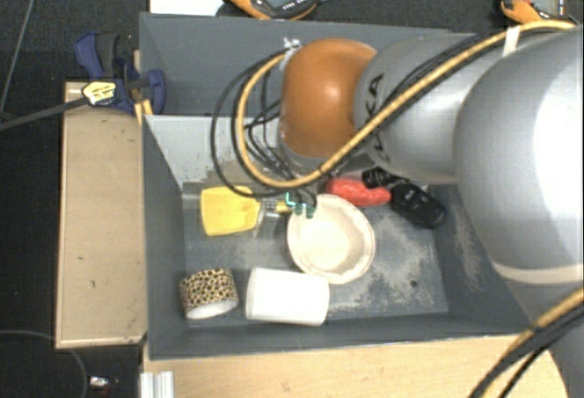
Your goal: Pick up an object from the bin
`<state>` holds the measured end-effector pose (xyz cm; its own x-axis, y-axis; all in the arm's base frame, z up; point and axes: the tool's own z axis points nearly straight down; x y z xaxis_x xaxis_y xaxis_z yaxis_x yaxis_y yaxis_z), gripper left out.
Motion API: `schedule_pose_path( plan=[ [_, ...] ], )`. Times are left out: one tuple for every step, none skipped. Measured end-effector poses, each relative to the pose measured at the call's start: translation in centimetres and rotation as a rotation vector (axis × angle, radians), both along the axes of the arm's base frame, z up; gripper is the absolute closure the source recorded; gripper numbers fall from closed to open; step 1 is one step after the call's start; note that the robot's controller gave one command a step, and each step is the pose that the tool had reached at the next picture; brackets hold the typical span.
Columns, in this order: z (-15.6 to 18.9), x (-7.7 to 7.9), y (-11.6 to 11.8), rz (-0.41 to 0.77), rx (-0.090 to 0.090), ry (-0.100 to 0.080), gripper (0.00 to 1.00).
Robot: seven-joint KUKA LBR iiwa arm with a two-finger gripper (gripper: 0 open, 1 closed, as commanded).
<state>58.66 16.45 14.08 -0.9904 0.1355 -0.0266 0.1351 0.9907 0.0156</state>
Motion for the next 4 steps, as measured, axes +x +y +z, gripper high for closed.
schedule_pose_path(
  plan=[
    [-0.3, -0.2, -0.2, -0.002, -0.003, 0.007, 0.0],
    [0.4, -0.6, -0.3, 0.036, -0.003, 0.005, 0.0],
    [0.6, 0.0, -0.5, 0.02, -0.002, 0.003, 0.0],
    [0.6, -0.1, 0.9, 0.038, -0.001, -0.003, 0.0]
  ],
)
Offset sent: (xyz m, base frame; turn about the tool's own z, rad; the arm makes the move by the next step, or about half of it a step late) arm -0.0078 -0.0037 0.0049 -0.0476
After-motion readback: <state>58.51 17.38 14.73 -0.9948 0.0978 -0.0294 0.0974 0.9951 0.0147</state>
